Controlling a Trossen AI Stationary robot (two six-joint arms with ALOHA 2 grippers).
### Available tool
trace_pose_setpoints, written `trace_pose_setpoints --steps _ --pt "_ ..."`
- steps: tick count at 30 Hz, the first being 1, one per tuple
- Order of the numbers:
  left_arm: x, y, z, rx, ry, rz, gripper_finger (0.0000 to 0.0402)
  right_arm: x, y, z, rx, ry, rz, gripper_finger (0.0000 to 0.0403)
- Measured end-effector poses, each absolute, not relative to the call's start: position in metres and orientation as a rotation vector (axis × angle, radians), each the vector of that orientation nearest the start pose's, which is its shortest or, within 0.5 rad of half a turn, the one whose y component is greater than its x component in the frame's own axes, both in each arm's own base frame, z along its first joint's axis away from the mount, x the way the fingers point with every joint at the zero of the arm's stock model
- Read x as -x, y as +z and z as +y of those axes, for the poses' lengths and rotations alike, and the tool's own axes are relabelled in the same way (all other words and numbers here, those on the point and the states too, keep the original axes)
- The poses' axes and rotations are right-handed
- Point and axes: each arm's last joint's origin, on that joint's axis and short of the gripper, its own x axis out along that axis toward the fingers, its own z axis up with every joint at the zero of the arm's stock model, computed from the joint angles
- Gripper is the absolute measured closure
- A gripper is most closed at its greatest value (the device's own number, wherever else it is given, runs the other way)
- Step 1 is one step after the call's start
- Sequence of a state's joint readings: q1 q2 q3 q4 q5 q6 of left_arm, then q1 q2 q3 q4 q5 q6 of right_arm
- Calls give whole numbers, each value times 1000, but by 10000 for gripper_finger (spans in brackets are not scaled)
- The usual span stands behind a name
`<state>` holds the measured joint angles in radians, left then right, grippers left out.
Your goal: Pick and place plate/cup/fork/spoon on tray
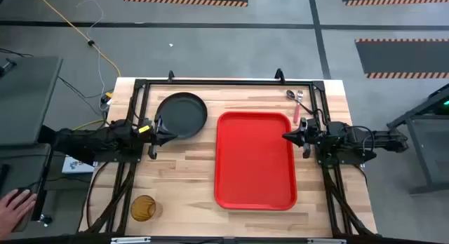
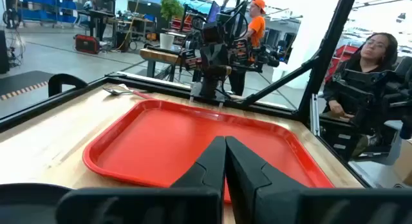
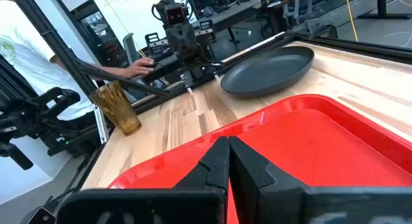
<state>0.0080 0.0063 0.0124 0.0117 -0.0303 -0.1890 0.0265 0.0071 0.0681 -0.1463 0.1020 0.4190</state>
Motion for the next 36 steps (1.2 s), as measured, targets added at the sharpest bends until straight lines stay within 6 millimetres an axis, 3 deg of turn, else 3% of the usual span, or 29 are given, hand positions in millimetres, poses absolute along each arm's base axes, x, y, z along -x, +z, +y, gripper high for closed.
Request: trace_pose_setpoints --steps 36 --pt "-97 168 2 189 36 -21 401 -93 172 0 -413 -92 68 403"
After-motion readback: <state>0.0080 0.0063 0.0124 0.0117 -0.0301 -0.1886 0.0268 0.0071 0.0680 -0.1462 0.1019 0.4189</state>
